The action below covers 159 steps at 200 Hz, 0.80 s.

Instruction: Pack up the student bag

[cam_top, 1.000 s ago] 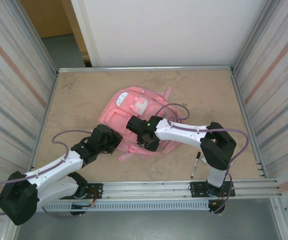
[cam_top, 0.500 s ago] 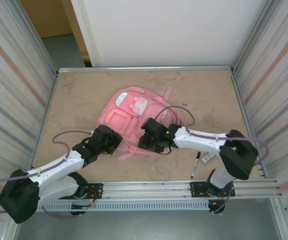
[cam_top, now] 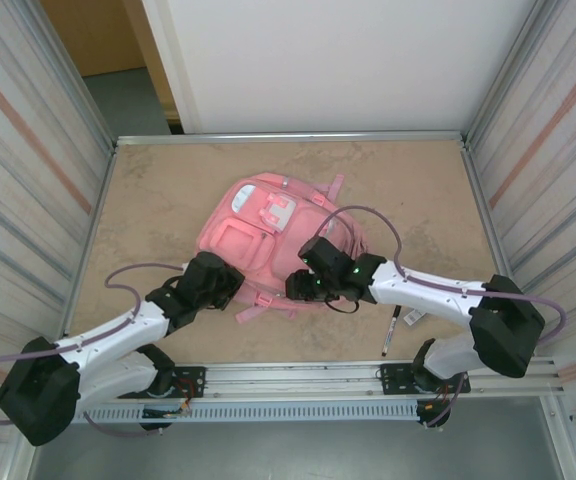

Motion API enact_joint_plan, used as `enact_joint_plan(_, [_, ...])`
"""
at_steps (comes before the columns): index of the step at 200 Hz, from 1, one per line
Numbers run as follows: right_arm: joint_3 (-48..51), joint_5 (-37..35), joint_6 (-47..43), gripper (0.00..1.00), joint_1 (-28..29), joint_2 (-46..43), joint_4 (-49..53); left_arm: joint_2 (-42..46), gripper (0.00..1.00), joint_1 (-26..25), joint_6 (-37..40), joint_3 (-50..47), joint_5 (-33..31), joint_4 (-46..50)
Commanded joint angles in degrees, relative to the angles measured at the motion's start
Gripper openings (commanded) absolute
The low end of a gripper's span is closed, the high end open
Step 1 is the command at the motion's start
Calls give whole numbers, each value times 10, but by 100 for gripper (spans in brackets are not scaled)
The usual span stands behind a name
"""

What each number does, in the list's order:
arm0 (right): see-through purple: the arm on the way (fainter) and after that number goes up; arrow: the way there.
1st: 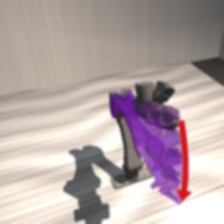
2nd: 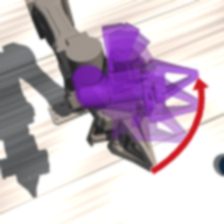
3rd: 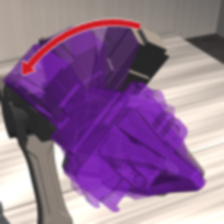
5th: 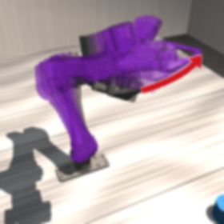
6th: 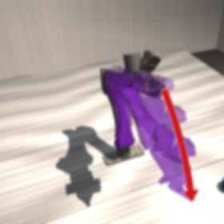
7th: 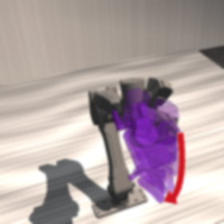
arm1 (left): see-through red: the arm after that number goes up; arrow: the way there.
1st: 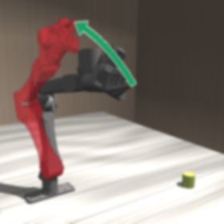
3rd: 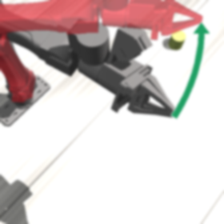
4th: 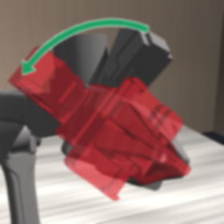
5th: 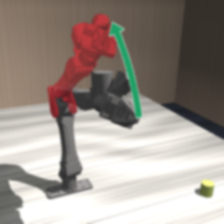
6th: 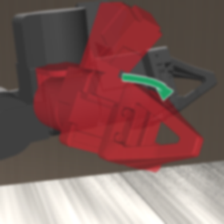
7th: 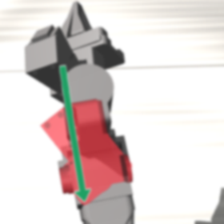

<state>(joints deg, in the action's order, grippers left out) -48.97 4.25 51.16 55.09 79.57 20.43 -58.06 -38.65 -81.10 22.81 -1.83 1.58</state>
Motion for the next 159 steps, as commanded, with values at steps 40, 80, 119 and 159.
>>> enact_joint_plan(40, [14, -93, 117, 47, 37, -14, -37, -22, 0, -11, -13, 8, 3, 3])
enact_joint_plan(80, [-7, -98, 154, 49, 63, 3, -16, -21, 0, -12, -10, 5, 3, -2])
enact_joint_plan(119, [-12, -94, 172, 53, 58, 46, -26, 14, 0, -12, -22, -5, -3, 6])
enact_joint_plan(159, [-6, -142, 132, 48, 54, 67, -76, 46, 0, -12, -15, 1, -9, 36])
